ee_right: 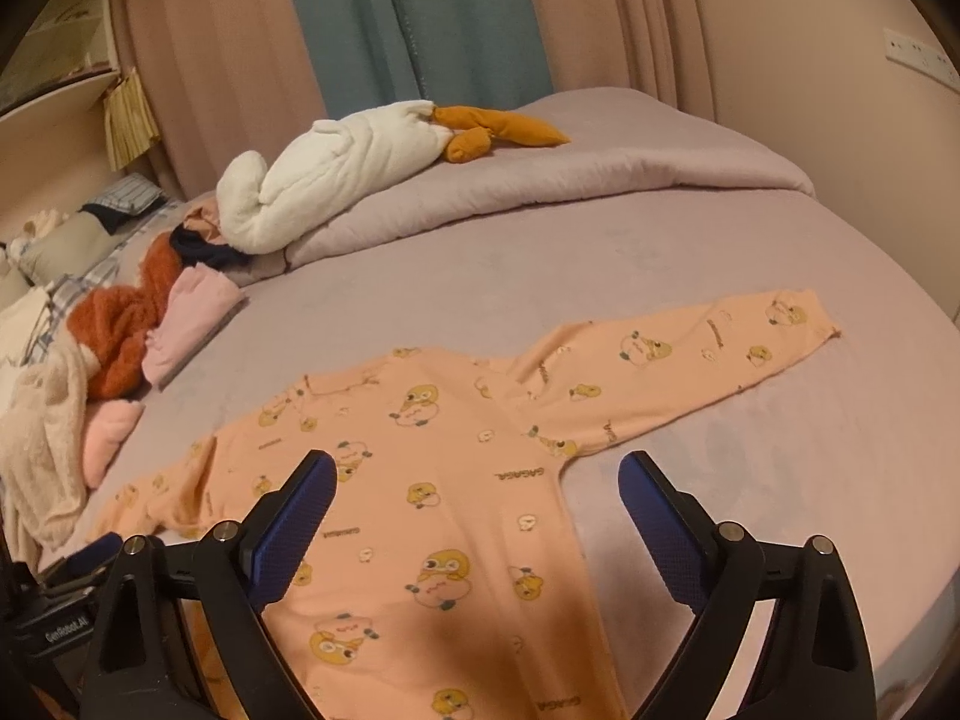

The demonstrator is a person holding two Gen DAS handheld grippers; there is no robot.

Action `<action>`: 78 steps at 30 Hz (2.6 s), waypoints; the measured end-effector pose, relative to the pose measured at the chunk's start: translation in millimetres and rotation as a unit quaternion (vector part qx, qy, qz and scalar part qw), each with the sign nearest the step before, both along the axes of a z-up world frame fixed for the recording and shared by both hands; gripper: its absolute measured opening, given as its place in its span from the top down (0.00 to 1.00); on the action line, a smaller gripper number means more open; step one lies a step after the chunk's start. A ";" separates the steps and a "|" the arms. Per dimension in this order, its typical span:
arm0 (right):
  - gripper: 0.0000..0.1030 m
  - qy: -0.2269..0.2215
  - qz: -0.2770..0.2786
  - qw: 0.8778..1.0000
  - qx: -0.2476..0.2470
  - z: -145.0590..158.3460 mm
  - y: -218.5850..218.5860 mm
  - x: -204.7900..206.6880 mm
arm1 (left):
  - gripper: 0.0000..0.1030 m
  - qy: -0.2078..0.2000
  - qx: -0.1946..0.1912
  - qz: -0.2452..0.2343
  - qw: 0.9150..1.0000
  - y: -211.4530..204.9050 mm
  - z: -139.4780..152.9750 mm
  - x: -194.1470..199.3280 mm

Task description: Fold small clothes

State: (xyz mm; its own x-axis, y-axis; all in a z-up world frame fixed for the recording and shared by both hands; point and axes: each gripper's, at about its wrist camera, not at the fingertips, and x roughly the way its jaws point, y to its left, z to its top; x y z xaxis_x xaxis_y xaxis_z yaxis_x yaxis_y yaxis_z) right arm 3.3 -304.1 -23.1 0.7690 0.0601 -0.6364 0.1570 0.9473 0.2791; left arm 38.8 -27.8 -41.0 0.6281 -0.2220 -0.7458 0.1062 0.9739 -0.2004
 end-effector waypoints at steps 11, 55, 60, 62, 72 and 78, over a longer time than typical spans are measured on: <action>0.25 0.028 -0.089 0.994 0.053 -31.4 -119.0 16.5 | 0.11 0.036 0.008 -0.003 0.999 -20.2 -29.1 22.5; 0.95 -0.029 -0.254 0.961 0.105 -33.7 -295.2 67.2 | 0.25 0.066 0.008 0.020 0.998 -32.5 -34.0 46.0; 0.95 -0.061 -0.209 0.973 0.069 9.1 -263.5 61.8 | 0.24 0.056 0.002 0.024 0.998 -24.2 -26.5 39.6; 0.95 -0.064 -0.191 0.978 0.054 24.4 -247.3 61.3 | 0.24 0.054 0.004 0.023 0.998 -21.3 -25.0 36.3; 0.95 -0.095 -0.101 0.990 0.018 68.2 -173.1 69.1 | 0.24 0.041 0.014 0.016 0.999 -6.3 -20.0 19.8; 0.95 -0.094 -0.051 0.994 0.006 73.0 -129.7 77.1 | 0.24 0.040 0.001 0.023 0.999 9.1 -21.3 14.1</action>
State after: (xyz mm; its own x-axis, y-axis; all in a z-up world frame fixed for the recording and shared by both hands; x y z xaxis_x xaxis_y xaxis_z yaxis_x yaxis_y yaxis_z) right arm 80.4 -433.9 49.9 0.8769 -0.0179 -0.4803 0.1965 0.9253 0.3244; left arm 52.9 -18.6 -62.3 0.5751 -0.1923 -0.7951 0.0452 0.9780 -0.2038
